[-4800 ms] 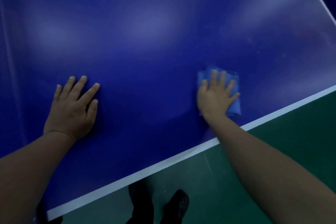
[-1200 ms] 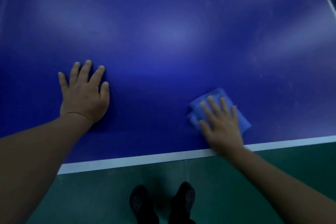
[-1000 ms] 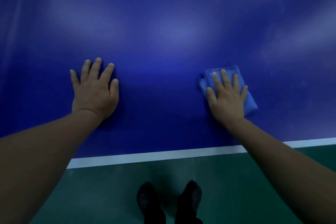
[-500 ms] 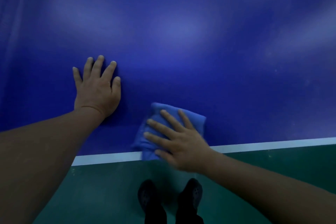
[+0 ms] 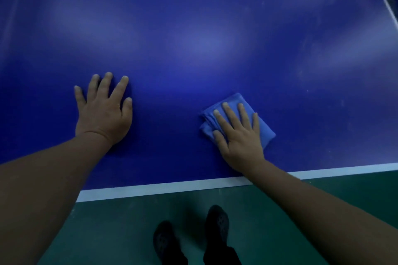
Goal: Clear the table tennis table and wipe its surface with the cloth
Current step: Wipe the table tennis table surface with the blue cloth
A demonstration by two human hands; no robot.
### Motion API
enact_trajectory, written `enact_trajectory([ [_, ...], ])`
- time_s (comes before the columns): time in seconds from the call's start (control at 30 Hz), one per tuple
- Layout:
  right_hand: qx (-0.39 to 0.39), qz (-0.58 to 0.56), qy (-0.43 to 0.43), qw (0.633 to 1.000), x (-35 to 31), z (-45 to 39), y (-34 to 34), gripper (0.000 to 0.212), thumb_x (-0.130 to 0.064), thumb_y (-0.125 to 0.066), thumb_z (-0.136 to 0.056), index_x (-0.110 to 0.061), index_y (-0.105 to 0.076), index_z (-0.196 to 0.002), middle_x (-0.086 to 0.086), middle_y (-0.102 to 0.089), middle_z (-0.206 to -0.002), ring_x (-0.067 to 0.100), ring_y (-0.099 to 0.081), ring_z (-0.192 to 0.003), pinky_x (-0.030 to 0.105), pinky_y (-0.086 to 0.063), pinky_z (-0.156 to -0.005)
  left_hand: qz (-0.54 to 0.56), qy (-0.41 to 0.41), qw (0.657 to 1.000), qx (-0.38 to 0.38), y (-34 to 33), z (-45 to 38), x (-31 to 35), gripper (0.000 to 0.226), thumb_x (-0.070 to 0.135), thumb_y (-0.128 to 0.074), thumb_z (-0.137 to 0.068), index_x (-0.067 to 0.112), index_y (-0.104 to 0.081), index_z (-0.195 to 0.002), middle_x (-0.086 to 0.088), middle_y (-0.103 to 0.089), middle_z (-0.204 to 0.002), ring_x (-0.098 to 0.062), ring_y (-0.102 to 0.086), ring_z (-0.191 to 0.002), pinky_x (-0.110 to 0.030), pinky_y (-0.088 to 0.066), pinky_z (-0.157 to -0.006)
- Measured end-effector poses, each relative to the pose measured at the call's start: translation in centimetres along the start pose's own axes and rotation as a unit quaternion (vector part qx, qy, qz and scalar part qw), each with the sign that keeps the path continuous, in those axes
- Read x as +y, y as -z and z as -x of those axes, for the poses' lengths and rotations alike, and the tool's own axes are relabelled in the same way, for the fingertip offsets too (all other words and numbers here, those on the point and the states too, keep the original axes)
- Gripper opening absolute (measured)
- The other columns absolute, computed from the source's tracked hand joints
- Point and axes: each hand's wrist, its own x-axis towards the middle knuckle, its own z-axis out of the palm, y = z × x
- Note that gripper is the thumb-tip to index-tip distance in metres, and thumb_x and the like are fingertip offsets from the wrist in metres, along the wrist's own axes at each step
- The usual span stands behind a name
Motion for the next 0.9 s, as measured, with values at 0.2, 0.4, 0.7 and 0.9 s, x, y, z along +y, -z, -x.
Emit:
enact_trajectory([
  [0.2, -0.009, -0.002, 0.145, 0.989, 4.2, -3.8, 0.8, 0.055, -0.056, -0.029, -0.101, -0.036, -0.038, -0.151, -0.008, -0.026, -0.163, 0.028, -0.013, -0.153, 0.061, -0.007, -0.119, -0.011, 0.005, 1.0, -0.013, 0.2, 0.0, 0.1, 0.063, 0.052, -0.013, -0.097, 0.033, -0.02, -0.157, -0.005, -0.009, -0.166, -0.024, 0.004, -0.153, -0.054, 0.009, -0.119],
  [0.4, -0.02, 0.004, 0.13, 0.991, 7.5, -10.0, 2.1, 0.055, -0.057, -0.027, -0.1, -0.039, -0.034, -0.151, -0.011, -0.025, -0.163, 0.025, -0.011, -0.153, 0.06, -0.006, -0.12, -0.019, 0.023, 0.999, -0.021, 0.2, -0.1, 0.2, 0.07, 0.057, -0.012, -0.092, 0.032, -0.029, -0.155, -0.006, -0.018, -0.165, -0.025, -0.004, -0.153, -0.055, 0.002, -0.119],
  [0.7, -0.044, 0.015, 0.212, 0.976, 12.2, -23.6, 4.1, 0.059, -0.059, -0.019, -0.1, -0.038, -0.029, -0.155, -0.013, -0.015, -0.165, 0.021, -0.001, -0.154, 0.054, 0.006, -0.121, 0.041, 0.045, 0.996, 0.058, 0.4, -9.0, 10.4, 0.066, 0.047, -0.029, -0.089, 0.013, -0.052, -0.14, -0.014, -0.036, -0.154, -0.031, -0.026, -0.146, -0.058, -0.01, -0.119],
  [0.9, -0.032, 0.002, 0.24, 0.97, 15.1, -33.3, 4.9, 0.06, -0.058, -0.021, -0.097, -0.039, -0.03, -0.154, -0.012, -0.019, -0.164, 0.023, -0.007, -0.154, 0.056, 0.001, -0.121, 0.07, 0.063, 0.994, 0.063, -1.7, -19.3, 19.2, 0.069, 0.048, -0.023, -0.093, 0.02, -0.028, -0.155, -0.003, -0.013, -0.166, -0.02, -0.001, -0.153, -0.048, 0.007, -0.122],
])
